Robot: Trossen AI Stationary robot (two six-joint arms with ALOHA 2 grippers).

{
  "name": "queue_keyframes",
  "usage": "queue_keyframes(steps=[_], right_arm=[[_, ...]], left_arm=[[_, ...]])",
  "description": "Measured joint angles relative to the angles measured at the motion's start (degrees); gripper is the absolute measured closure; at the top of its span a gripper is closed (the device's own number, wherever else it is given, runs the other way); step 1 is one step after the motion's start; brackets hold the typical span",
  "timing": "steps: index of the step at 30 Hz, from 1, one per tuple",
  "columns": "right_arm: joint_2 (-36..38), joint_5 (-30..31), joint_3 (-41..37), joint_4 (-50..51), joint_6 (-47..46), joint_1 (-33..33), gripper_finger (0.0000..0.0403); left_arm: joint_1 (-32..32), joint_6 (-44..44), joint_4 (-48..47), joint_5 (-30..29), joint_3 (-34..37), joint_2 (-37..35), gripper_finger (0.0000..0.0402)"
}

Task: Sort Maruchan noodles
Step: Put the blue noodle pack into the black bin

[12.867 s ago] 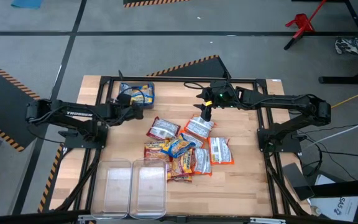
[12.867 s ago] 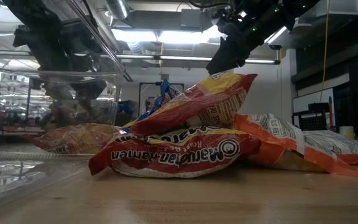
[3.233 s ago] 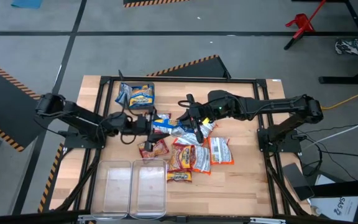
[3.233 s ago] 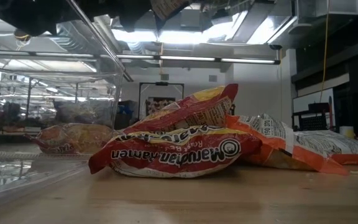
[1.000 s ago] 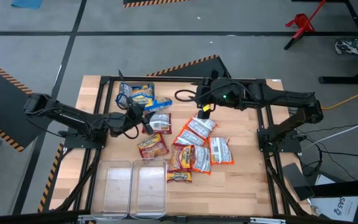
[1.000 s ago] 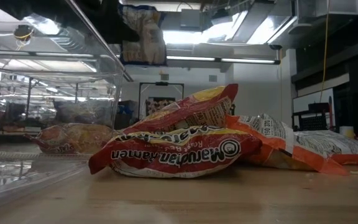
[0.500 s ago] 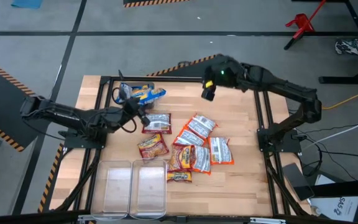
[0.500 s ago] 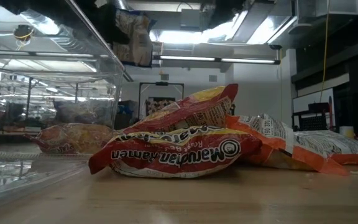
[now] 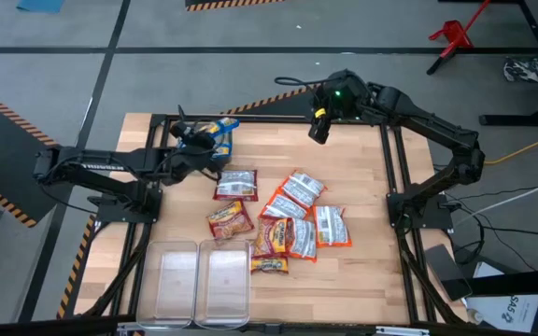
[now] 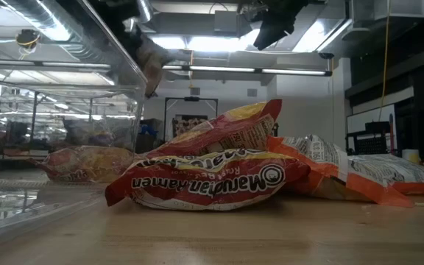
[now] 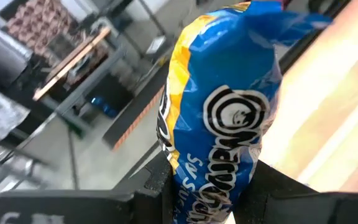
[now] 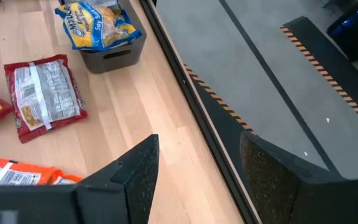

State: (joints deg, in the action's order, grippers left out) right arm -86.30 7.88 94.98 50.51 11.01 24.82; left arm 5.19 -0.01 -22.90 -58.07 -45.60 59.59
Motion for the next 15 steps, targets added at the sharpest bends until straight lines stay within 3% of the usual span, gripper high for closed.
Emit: queue_keyframes(steps=[15], right_arm=[[0.0, 0.0, 0.0, 0.5, 0.4, 0.0, 0.0192]], left_arm=[[7.9, -2.6, -6.8, 0.6, -0.6, 10.9, 0.0296]])
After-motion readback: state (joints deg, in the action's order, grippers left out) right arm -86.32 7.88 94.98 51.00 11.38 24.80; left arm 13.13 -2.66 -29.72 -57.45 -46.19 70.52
